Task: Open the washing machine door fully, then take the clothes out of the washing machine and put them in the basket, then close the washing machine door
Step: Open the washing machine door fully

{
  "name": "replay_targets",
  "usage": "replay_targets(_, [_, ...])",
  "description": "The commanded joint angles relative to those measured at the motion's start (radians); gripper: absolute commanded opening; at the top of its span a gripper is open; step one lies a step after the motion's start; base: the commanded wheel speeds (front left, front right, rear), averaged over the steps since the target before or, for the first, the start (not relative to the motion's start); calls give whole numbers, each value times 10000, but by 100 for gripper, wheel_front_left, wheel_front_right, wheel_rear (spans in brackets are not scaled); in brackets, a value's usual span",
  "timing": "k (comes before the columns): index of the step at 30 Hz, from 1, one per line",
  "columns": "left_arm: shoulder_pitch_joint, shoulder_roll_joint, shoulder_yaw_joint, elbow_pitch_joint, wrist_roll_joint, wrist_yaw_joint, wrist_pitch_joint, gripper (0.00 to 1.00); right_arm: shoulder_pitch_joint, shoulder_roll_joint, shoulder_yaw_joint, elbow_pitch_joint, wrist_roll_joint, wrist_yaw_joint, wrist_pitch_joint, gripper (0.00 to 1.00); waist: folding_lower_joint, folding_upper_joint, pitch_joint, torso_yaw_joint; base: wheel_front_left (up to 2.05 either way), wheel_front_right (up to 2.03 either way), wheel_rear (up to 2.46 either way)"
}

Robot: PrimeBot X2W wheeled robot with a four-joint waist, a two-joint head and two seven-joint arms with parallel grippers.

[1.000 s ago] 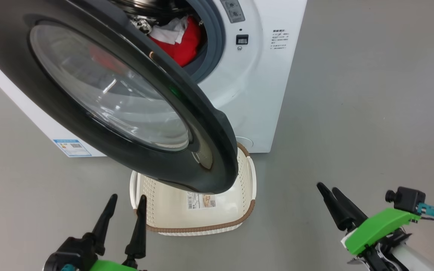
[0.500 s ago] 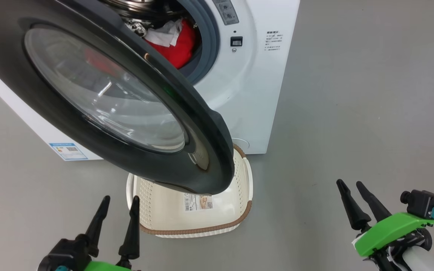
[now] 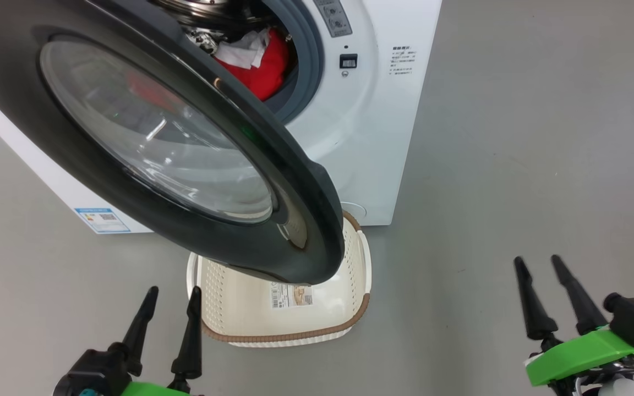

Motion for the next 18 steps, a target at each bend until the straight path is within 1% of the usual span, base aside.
replay_targets(1, [-122, 95, 346, -234, 115, -45, -122, 100, 27, -16, 76, -345, -105, 73, -90, 100, 0, 0, 11, 4, 0, 0, 0])
replay_targets(3, [-137, 95, 355, -246, 122, -48, -122, 100, 198, 150, -206, -719, -548, 73, -91, 100, 0, 0, 34, 15, 0, 0, 0])
replay_targets(7, [-160, 95, 363, -263, 135, -46, -122, 100, 442, 351, -425, -935, -995, 73, -91, 100, 0, 0, 79, 24, 0, 0, 0])
replay_targets(12, [-185, 95, 348, -263, 123, -55, -122, 100, 488, 466, -497, -967, -1162, 73, -91, 100, 0, 0, 117, 28, 0, 0, 0])
replay_targets(18, [-232, 95, 311, -277, 115, -58, -122, 100, 435, 515, -482, -920, -1100, 73, -91, 100, 0, 0, 154, 56, 0, 0, 0])
